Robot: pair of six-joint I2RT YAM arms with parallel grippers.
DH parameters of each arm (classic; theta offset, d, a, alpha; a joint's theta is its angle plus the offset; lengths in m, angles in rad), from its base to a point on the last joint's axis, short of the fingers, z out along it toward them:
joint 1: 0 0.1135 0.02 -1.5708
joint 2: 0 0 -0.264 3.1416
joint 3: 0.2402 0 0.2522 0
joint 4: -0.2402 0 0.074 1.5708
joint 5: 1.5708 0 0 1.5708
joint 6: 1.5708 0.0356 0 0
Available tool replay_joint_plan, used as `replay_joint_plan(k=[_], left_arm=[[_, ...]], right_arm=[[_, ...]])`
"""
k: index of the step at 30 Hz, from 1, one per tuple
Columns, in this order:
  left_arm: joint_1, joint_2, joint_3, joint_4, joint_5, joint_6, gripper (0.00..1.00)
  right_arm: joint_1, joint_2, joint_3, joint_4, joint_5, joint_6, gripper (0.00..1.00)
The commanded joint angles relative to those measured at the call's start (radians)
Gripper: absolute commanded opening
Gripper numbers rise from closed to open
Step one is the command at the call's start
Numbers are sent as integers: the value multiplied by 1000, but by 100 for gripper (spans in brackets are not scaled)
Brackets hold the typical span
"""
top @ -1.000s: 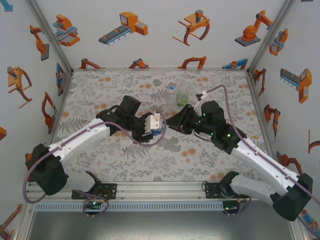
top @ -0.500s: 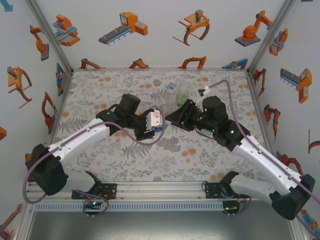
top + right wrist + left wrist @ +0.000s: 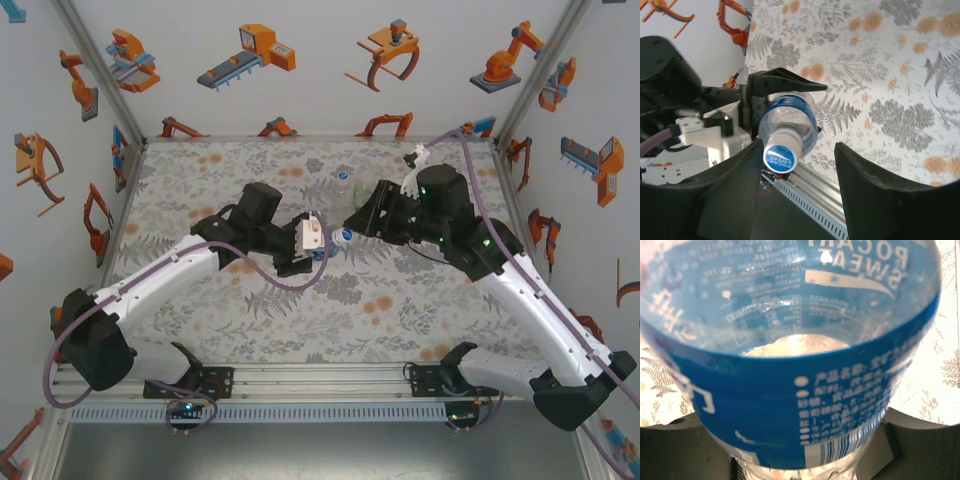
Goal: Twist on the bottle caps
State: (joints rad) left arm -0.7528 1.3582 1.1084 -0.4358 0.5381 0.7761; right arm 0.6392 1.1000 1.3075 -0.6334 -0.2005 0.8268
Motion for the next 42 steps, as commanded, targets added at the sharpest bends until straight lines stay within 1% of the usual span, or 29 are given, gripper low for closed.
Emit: replay_joint_plan(k=[1, 6, 10, 22, 42], left_arm=[[-5, 15, 39, -31, -20, 20, 0], [-17, 36, 60, -74, -62, 38, 0], [-28, 46, 73, -99, -86, 47, 0], [-31, 44, 80, -106, -112, 41, 0], [-31, 49, 82, -106, -104, 37, 0]], right_arm=[[-24, 15, 24, -99, -37, 103, 54], [-27, 27, 11, -53, -85, 170, 52], [-29, 42, 7, -20, -113, 191, 51], [-29, 79, 16, -66, -157, 183, 38], [-28, 116, 32, -74, -195, 179, 38]])
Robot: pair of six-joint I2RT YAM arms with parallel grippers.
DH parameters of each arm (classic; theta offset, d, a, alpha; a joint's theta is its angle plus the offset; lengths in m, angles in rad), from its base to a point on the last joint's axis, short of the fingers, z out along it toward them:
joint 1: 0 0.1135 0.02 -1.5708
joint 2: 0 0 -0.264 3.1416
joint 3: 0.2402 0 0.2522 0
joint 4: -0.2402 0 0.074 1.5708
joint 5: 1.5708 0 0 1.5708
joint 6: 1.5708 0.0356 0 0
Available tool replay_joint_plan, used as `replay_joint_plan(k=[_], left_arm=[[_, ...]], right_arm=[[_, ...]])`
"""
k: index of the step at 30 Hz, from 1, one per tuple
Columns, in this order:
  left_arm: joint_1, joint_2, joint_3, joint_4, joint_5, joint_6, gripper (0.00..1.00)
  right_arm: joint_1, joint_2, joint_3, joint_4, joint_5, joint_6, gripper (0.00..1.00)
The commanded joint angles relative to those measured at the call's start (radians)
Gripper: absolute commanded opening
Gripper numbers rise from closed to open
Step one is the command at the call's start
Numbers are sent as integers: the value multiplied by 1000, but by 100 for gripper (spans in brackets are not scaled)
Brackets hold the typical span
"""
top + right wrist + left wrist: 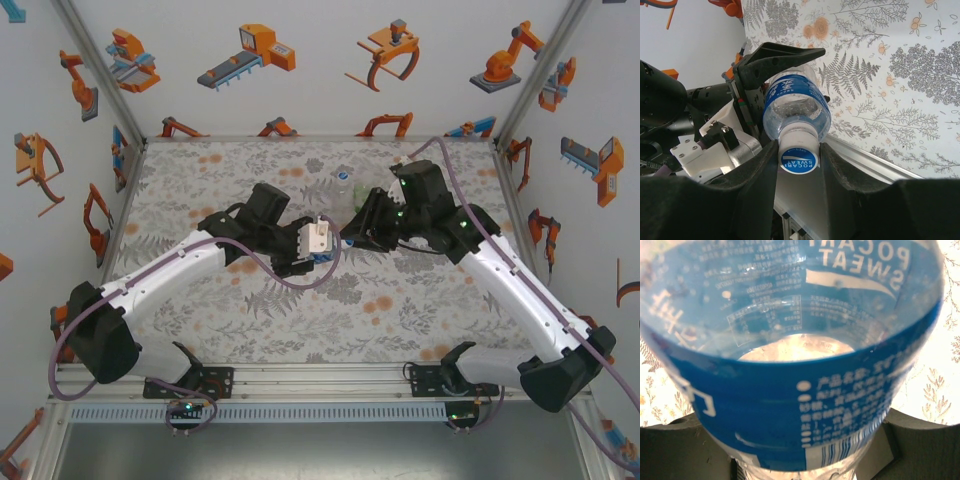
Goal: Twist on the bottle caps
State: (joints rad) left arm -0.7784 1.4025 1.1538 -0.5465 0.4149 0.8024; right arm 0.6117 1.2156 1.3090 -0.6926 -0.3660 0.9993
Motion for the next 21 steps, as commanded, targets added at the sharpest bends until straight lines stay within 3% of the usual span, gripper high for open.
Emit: replay_joint_plan(k=[1, 10, 21], left_arm=[[-5, 4, 37, 5, 19, 11, 0], [-3, 9, 35, 6, 48, 10, 0], [30, -6, 35, -8, 247, 33, 0]], right_arm=[[-1, 0, 30, -16, -28, 5, 37], [-1, -37, 24, 9, 13, -104, 19], [-1, -171, -45, 126, 2, -516, 8]])
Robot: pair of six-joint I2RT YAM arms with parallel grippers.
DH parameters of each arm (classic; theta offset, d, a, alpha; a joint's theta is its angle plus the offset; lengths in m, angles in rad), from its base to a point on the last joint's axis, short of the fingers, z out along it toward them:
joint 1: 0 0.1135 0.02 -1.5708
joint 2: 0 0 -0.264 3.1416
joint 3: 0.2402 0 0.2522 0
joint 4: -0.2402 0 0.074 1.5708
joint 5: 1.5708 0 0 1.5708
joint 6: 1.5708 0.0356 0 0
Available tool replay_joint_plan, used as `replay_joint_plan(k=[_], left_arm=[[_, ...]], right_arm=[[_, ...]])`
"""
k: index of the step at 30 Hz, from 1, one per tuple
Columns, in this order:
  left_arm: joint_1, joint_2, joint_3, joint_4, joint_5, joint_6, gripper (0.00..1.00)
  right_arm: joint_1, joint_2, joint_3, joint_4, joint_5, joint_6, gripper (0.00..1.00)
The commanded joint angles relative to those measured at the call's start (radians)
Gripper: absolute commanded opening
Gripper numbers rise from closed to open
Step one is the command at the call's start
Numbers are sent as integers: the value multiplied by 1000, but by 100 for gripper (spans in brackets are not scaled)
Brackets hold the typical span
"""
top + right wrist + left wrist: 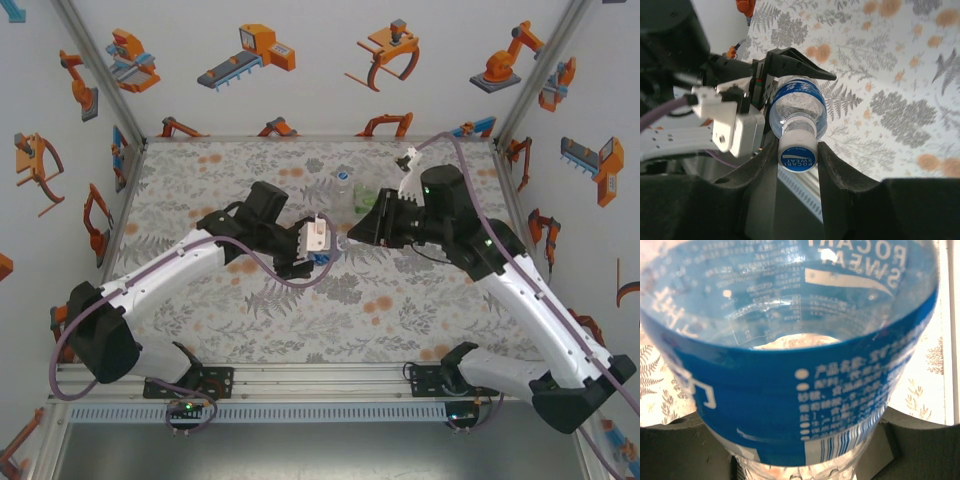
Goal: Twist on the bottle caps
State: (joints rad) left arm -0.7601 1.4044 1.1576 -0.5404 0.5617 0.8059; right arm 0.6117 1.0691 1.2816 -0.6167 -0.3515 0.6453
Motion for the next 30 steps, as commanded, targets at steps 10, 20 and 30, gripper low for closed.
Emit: replay_joint_plan(k=[10, 20, 30], left_arm=[[109, -30, 42, -9, 166, 14, 0], [144, -53, 39, 11, 190, 10, 0], [143, -27, 41, 11, 203, 12, 0]], right_arm=[[0, -60, -26, -6, 85, -258, 5], [0, -128, -87, -9, 85, -296, 5], [2, -173, -146, 60, -18, -413, 4]])
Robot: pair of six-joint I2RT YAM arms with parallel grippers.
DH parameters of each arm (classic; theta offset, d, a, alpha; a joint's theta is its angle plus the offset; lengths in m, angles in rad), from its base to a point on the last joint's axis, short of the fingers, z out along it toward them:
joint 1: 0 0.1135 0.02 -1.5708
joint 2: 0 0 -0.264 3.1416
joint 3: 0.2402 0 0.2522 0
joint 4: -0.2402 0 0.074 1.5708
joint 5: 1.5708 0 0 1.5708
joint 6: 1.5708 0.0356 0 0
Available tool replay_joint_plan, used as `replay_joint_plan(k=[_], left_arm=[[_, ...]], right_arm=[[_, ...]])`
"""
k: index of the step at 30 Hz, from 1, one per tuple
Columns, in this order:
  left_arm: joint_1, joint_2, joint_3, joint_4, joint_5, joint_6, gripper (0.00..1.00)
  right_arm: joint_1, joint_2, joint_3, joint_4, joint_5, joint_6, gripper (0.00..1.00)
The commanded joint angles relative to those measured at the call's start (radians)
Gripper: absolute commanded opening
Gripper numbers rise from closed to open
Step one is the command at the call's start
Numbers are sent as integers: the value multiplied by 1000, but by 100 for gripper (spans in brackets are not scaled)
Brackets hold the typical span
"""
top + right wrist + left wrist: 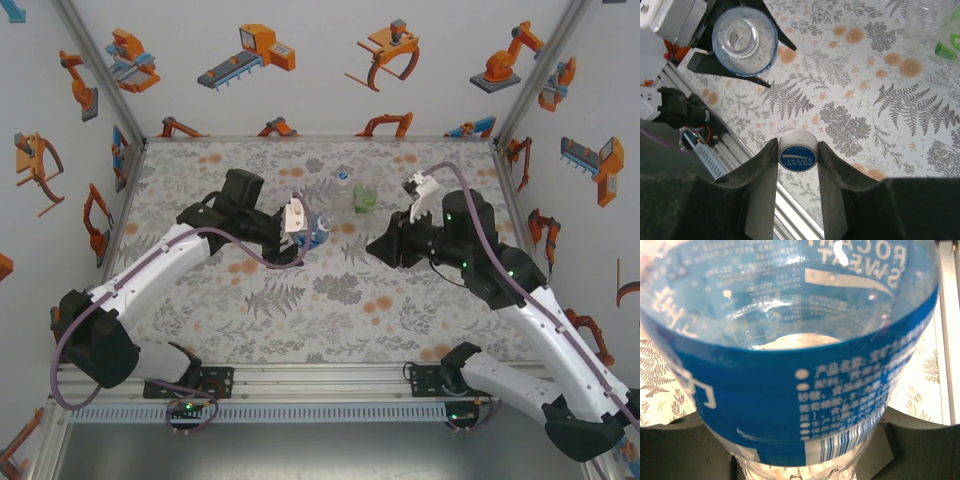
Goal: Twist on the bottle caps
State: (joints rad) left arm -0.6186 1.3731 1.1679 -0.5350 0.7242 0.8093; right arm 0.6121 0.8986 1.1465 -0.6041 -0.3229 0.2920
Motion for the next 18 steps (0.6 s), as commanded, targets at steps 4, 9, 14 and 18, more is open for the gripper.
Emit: replay_joint_plan(k=[4, 9, 14, 18], left_arm=[[0, 8, 44, -16, 56, 8, 0], [-31, 0, 35, -43, 32, 42, 0], [-84, 3, 33, -76, -14, 77, 0], [-128, 17, 52, -122, -58, 102, 0]], right_arm=[[2, 6, -31, 76, -97, -127, 4], [2, 22, -35, 107, -184, -236, 4], [9, 13, -49, 164, -292, -359, 3], [29, 1, -38, 165, -336, -467, 0]])
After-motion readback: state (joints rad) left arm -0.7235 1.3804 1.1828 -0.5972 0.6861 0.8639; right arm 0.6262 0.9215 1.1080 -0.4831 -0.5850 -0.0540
